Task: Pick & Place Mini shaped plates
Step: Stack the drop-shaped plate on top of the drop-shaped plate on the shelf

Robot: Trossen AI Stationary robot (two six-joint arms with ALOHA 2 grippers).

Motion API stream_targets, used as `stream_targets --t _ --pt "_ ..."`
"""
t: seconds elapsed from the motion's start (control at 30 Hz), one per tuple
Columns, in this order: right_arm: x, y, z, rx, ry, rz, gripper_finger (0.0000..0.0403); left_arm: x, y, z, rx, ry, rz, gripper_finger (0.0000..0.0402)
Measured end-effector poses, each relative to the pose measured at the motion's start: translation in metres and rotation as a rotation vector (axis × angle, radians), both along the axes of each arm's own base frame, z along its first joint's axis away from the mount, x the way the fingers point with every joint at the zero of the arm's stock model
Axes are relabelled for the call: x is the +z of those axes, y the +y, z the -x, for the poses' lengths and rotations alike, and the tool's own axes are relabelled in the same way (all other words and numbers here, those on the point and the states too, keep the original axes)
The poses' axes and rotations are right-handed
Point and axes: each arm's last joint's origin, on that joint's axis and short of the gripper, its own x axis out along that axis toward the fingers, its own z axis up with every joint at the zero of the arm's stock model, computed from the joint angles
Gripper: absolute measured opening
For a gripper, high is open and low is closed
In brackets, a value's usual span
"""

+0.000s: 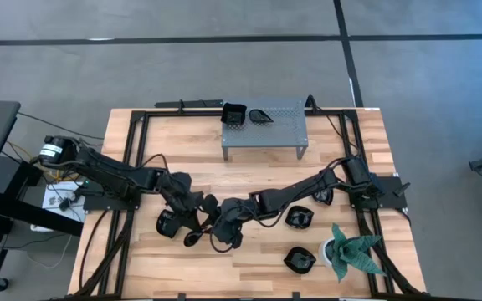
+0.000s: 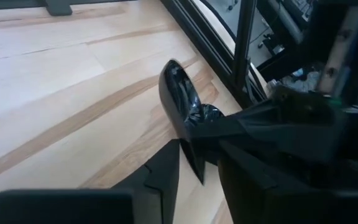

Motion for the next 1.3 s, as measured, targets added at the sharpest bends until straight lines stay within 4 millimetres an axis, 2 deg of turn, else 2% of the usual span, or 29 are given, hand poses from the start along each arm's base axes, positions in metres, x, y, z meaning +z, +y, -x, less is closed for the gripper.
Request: stream_targets --t 0.6,1.3 --pt "0.0019 0.0004 -0.0011 0.028 -0.039 0.038 0.0060 0.0034 -0.0004 -0.0012 -0.034 -0.028 0.035 0.0016" --pt "0.0011 0.0037 0.0001 0.068 -0.049 0.105 0.0054 0.0043 -0.0007 -0.0014 -0.021 0.004 0.071 0.0030"
